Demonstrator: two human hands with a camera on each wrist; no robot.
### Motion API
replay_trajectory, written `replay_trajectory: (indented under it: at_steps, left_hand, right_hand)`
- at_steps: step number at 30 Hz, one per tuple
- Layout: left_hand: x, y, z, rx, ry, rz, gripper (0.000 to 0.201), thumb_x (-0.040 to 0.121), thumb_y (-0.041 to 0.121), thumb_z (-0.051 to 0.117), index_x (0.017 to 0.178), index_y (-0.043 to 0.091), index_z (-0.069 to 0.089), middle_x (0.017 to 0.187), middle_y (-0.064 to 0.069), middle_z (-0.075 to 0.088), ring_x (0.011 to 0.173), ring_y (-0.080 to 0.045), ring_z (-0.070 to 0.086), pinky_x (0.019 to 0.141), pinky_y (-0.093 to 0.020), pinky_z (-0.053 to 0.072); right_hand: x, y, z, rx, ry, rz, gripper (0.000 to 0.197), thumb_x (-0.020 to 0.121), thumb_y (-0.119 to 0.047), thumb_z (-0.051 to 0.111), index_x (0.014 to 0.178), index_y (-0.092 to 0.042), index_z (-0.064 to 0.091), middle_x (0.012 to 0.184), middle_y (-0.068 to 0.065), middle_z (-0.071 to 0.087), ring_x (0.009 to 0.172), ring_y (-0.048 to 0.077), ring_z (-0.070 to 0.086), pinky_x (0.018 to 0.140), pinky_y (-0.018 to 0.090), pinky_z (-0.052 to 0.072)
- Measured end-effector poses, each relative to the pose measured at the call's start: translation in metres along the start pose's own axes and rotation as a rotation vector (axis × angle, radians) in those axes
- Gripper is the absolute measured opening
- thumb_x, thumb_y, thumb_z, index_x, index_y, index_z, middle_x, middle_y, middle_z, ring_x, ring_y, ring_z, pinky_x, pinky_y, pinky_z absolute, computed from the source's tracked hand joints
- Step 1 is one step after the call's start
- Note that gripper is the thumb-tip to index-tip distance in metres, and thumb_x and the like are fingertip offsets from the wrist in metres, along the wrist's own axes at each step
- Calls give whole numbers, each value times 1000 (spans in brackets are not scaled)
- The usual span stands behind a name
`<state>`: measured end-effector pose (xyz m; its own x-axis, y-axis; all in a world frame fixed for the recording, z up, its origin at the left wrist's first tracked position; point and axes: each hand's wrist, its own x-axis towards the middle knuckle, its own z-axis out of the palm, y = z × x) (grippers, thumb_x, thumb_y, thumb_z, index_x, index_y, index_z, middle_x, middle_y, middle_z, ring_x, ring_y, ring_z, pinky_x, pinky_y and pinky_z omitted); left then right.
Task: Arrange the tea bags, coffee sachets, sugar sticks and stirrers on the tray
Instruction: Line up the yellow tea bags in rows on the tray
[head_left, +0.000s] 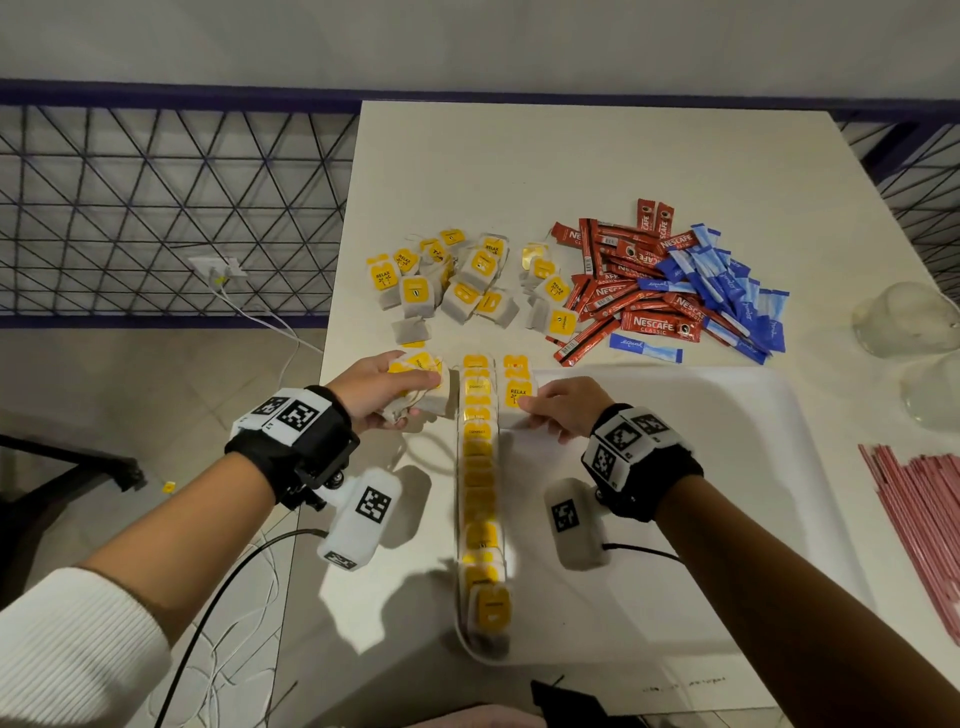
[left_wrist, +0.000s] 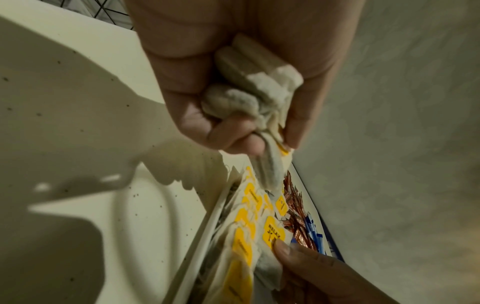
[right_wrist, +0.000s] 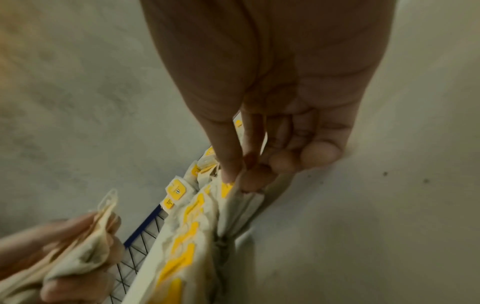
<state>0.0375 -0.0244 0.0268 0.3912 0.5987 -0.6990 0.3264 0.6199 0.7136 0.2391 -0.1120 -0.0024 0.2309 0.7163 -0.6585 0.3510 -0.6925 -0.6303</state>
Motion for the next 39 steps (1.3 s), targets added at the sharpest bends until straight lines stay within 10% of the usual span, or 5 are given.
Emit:
replay_trajectory:
  at_steps: [20,31,39]
  left_hand:
    - [2,4,7,54,-12,-12,8,88,16,60,85,22,56,53,10,62,40,-10,49,42,-17,36]
    - [1,1,9,58,-5,0,8,88,17,59,83,18,54,55,2,60,39,-11,49,38,-16,33]
    - [-1,5,25,32,-78,-16,21,89,2,40,82,17,52,64,-5,57,42,-13,54,37,-16,31]
  right_hand:
    - [9,-3,3,132,137,27,24,87,-30,62,75,-14,50,63,6,59,55,17,55,63,31,54]
    - [11,-4,4,-38,176,-15,34,97,-24,38,115,-4,58,92,16,67,75,27,61,79,38,55]
    - [-13,-16,-5,156,45,-222,20,93,-26,51,102,-9,57,71,2,57,59,14,52,56,24,45]
